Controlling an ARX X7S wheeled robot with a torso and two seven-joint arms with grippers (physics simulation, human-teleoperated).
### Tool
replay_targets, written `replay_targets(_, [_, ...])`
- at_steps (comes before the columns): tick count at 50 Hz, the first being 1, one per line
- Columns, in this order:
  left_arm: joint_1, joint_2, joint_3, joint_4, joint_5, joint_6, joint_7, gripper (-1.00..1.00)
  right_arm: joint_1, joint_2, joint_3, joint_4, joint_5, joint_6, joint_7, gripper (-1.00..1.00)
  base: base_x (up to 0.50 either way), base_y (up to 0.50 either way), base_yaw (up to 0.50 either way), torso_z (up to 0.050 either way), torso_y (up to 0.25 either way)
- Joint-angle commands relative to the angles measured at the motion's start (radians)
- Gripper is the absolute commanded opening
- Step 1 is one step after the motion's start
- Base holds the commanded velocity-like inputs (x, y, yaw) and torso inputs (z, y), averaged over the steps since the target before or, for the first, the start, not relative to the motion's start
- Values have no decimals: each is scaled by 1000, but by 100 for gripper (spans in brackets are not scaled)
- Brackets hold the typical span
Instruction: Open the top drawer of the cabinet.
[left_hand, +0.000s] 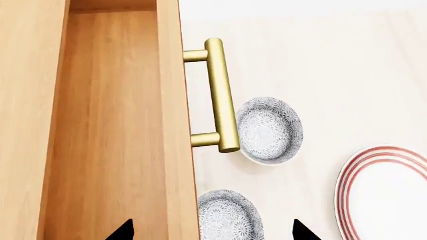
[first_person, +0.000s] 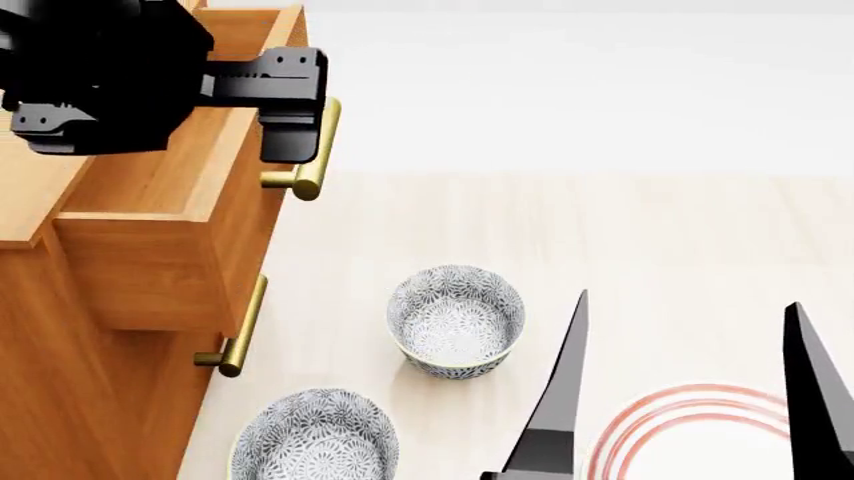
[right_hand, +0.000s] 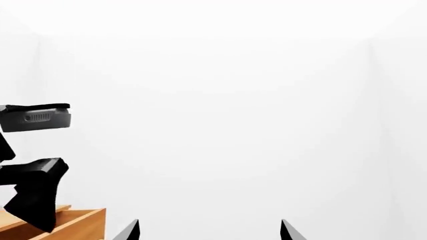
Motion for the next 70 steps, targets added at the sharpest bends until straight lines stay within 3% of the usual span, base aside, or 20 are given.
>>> replay_targets(1, [65, -14, 27, 53, 22, 51, 30, 100, -2, 4, -1, 5, 2, -7, 3, 100, 0, 0, 0, 0, 0])
replay_targets(7, [50, 7, 59, 15, 56, 56, 94, 100, 1, 6, -2, 5, 6, -6, 5, 100, 0, 0, 0, 0, 0])
replay_targets(13, [100, -14, 46, 71, 40, 82, 62, 100, -1, 12, 2, -2, 10, -6, 10, 100, 0, 0, 0, 0, 0])
replay_targets(18, [78, 8, 74, 21, 67, 78, 121, 100, -4, 13, 0, 4, 7, -14, 9, 100, 0, 0, 0, 0, 0])
replay_targets(30, [109, -11, 67, 52, 52, 92, 99, 100, 0, 16, -4, 0, 8, -11, 16, 100, 0, 0, 0, 0, 0])
replay_targets(35, [119, -1, 88, 35, 75, 103, 141, 100, -3, 18, -7, 1, 6, -16, 17, 100, 0, 0, 0, 0, 0])
replay_targets(46, [155, -29, 56, 90, 31, 107, 79, 100, 2, 19, -14, 1, 8, -15, 21, 100, 0, 0, 0, 0, 0])
replay_targets(53, [162, -19, 75, 79, 50, 113, 117, 100, 3, 23, -13, -1, 10, -12, 26, 100, 0, 0, 0, 0, 0])
replay_targets(70, [184, -28, 57, 115, 17, 118, 66, 100, 7, 24, -26, 11, 3, -22, 24, 100, 0, 0, 0, 0, 0])
